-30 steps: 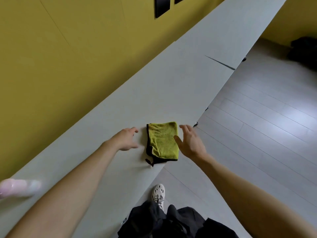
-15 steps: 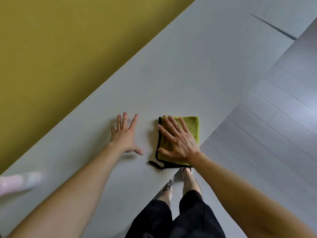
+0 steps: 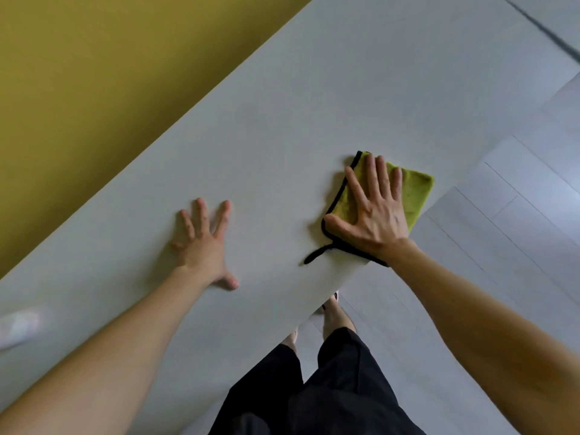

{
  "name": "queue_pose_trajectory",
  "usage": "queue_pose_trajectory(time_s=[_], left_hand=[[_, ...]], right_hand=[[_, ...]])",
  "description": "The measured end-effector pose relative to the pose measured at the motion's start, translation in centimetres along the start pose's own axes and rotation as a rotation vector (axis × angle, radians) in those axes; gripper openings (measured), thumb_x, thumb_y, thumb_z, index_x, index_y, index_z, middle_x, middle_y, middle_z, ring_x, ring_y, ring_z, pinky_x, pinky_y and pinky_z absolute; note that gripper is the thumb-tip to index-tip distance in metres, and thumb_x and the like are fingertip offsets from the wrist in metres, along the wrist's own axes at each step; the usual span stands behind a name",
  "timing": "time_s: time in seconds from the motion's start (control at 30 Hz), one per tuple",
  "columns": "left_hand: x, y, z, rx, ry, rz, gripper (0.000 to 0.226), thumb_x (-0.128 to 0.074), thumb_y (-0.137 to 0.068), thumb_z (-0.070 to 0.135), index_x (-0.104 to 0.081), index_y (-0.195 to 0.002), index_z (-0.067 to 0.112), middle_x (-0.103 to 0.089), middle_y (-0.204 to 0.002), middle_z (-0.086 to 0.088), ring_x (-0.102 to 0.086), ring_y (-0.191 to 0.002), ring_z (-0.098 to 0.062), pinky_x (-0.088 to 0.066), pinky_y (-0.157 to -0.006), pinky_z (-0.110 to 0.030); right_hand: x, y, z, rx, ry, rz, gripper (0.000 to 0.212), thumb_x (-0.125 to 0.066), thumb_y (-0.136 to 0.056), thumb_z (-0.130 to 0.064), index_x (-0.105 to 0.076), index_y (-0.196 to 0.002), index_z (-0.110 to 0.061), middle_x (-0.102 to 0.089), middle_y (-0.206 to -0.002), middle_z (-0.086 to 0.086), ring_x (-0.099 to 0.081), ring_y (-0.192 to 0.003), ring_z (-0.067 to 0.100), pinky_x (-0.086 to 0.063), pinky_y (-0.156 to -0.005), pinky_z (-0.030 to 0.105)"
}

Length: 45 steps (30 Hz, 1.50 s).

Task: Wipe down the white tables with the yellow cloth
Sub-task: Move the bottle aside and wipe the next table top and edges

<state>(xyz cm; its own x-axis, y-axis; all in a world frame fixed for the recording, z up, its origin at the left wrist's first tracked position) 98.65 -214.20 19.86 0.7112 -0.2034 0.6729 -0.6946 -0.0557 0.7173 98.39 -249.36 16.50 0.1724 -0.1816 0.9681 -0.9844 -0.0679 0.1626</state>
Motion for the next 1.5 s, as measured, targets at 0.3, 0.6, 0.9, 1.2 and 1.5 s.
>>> queue_pose_trajectory(time_s=[0.3,0.6,0.9,1.2,1.5], left_hand=[[0.0,0.1,-0.2,0.005,0.056,0.039,0.191,-0.107,-0.037,0.06,0.041,-0.157,0.05,0.043,-0.172,-0.007,0.021,-0.164,-0.05,-0.04,-0.112,-0.081],[-0.3,0.1,-0.2,-0.013,0.105,0.074,0.193,-0.107,-0.035,0.064,0.041,-0.157,0.049,0.042,-0.173,-0.008,0.023,-0.164,-0.049,-0.039,-0.111,-0.083],[0.0,0.3,-0.5,-0.012,0.152,0.074,0.195,-0.108,-0.033,0.06,0.038,-0.161,0.041,0.046,-0.171,-0.004,0.023,-0.164,-0.049,-0.03,-0.114,-0.087],[-0.1,0.8,-0.6,0.023,0.148,0.046,0.19,-0.106,-0.044,0.061,0.042,-0.16,0.034,0.048,-0.169,-0.006,0.026,-0.163,-0.049,-0.028,-0.117,-0.086],[1.1,1.4,-4.2,0.004,0.37,0.26,0.167,-0.104,-0.048,0.059,0.002,-0.174,0.032,-0.015,-0.183,-0.004,-0.019,-0.168,-0.029,-0.039,-0.122,-0.065]], right_hand=[[-2.8,0.3,-11.9,0.683,-0.047,-0.08,0.08,-0.053,-0.103,-0.059,-0.03,-0.172,-0.026,-0.005,-0.183,0.013,0.0,-0.17,0.032,-0.008,-0.135,0.061],[2.7,-14.2,-4.4,0.152,0.025,0.057,0.076,-0.04,-0.106,-0.06,-0.021,-0.174,-0.031,0.003,-0.183,0.014,0.005,-0.169,0.033,-0.004,-0.135,0.062],[-2.4,0.9,-16.8,0.746,-0.001,-0.114,0.086,-0.054,-0.103,-0.057,-0.02,-0.175,-0.024,-0.001,-0.183,0.013,0.004,-0.17,0.031,-0.01,-0.134,0.063],[2.5,-20.3,-7.2,0.14,0.033,0.028,0.08,-0.04,-0.104,-0.064,-0.02,-0.174,-0.032,-0.001,-0.183,0.01,0.002,-0.17,0.031,-0.005,-0.135,0.062],[-2.2,-4.0,-22.3,0.94,0.071,-0.21,0.08,-0.048,-0.105,-0.061,-0.028,-0.173,-0.025,0.003,-0.182,0.018,0.008,-0.169,0.036,-0.004,-0.133,0.065]])
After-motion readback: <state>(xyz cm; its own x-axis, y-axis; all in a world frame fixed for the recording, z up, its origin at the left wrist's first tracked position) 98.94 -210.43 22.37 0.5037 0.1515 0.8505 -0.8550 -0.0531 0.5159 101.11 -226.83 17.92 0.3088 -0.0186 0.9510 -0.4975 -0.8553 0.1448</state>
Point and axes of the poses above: each hand's wrist, its own y-axis away from the middle knuckle, its own x-axis out of the back of the hand, z = x × y, the point moved 5 cm from there along -y, towards the middle knuckle
